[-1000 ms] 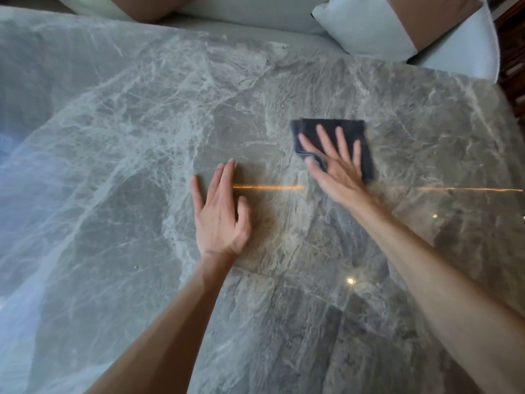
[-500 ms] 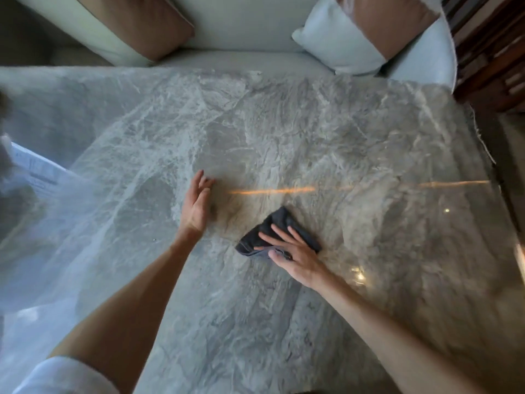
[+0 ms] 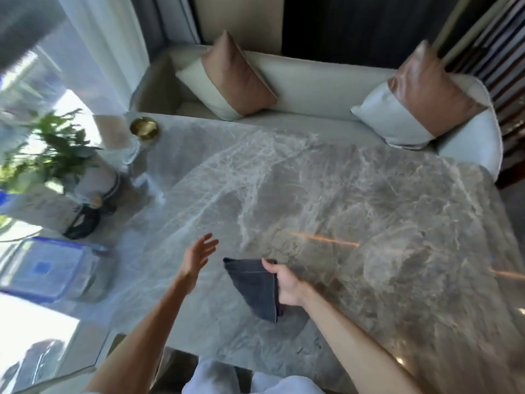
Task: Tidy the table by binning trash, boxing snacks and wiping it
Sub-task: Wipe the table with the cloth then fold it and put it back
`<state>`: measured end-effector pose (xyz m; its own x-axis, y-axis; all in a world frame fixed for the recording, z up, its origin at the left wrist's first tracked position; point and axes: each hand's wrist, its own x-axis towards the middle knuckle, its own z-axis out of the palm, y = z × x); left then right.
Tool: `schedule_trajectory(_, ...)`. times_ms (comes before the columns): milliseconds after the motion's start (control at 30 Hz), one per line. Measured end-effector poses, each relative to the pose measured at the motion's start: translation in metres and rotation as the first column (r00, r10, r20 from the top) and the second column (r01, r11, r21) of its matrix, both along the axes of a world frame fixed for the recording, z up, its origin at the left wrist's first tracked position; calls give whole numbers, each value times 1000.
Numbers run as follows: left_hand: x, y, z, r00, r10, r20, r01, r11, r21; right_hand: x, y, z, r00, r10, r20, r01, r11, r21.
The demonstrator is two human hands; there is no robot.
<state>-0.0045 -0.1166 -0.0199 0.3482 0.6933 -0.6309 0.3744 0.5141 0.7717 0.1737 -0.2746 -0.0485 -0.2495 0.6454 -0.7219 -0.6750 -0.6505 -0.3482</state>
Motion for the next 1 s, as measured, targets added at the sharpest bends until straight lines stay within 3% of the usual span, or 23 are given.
schedule_trajectory(233, -60, 10, 38, 974, -55, 222, 96, 979, -181, -23, 59, 68, 996, -59, -67, 68, 987, 142)
schedule_trajectory(367, -79, 24, 50, 950, -104, 293, 157, 974, -161, -30, 91, 98, 994, -65, -82, 80, 980, 184)
schedule_trajectory(500, -100, 49, 53, 929, -117, 351, 173, 976, -133, -45, 122, 117, 1000, -28, 7, 27, 984, 175)
schedule_trajectory(700, -136, 93, 49, 923, -107, 370, 197, 957, -214, -65, 151, 123, 986, 137, 94, -147, 983, 112)
schedule_trajectory(1000, -192, 162, 49, 916, -47, 398, 192, 923, -333, -119, 212, 115, 967, 102, 233, -140, 978, 154)
